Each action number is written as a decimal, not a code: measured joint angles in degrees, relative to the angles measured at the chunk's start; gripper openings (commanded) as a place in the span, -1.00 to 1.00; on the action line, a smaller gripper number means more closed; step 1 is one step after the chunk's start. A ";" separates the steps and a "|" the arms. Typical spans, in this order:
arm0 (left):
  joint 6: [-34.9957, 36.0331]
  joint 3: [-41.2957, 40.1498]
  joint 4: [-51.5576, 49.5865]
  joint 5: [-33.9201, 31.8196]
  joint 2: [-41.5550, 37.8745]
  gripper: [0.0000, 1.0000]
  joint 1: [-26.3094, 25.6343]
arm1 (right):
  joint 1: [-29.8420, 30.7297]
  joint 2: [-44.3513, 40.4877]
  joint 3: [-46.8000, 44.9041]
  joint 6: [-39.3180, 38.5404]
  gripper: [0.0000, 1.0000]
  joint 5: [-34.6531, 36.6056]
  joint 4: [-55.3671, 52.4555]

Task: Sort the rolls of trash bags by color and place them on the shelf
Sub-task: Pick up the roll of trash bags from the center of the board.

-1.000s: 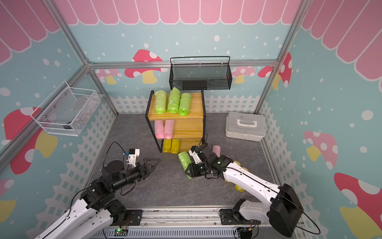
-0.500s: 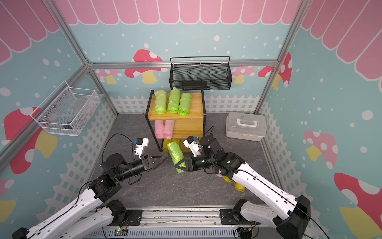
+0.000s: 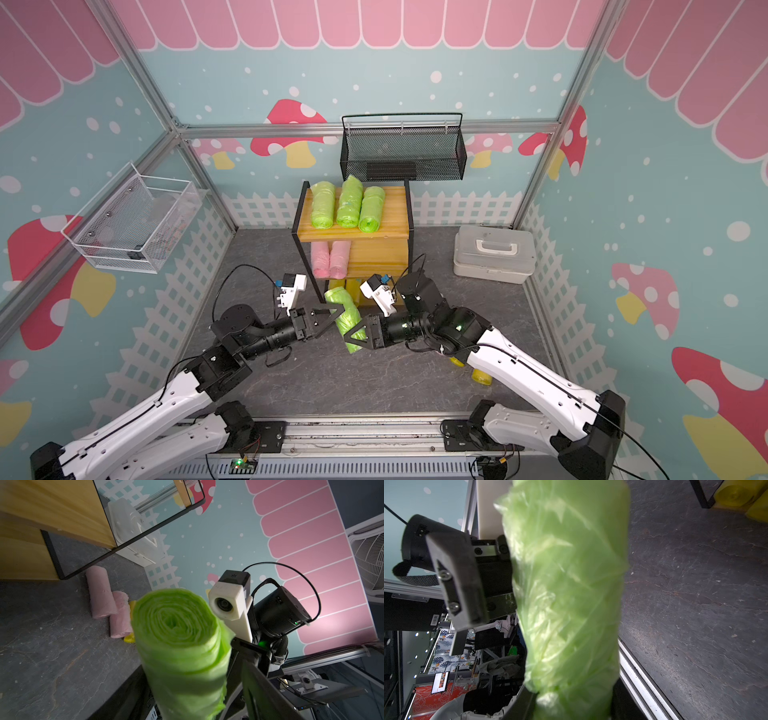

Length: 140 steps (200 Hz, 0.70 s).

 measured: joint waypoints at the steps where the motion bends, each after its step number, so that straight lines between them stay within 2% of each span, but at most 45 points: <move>1: -0.09 0.02 0.00 -0.04 0.02 0.11 0.00 | 0.02 0.00 0.00 0.00 -1.00 0.00 0.00; 24: -0.76 0.00 -0.17 -0.72 0.70 0.00 0.00 | 0.20 0.00 0.20 0.04 -1.00 0.17 -0.02; 42: -1.66 0.02 0.02 -0.79 1.33 -0.23 -0.04 | 0.20 0.02 0.20 0.09 -1.00 0.61 -0.33; 54: -1.88 0.04 0.20 -0.76 1.79 -0.43 -0.04 | 0.20 0.07 0.20 0.22 -0.92 1.09 -0.68; 70: -2.21 0.11 0.35 -0.72 2.47 -0.69 -0.04 | 0.17 0.11 0.20 0.46 -0.54 1.66 -1.07; 83: -2.38 0.24 0.35 -0.74 2.78 -0.84 -0.04 | 0.17 0.11 0.20 0.66 -0.16 2.08 -1.29; 95: -2.51 0.37 0.22 -0.79 2.93 -1.00 -0.04 | 0.17 0.07 0.20 0.79 0.07 2.25 -1.40; 115: -3.28 0.55 0.00 -1.22 3.21 -1.00 -0.04 | 0.59 -0.44 0.15 0.48 0.33 2.16 -0.85; 140: -4.63 0.52 0.31 -2.03 3.23 -1.00 -0.11 | 0.79 -2.08 -0.07 -0.02 0.42 2.78 -0.52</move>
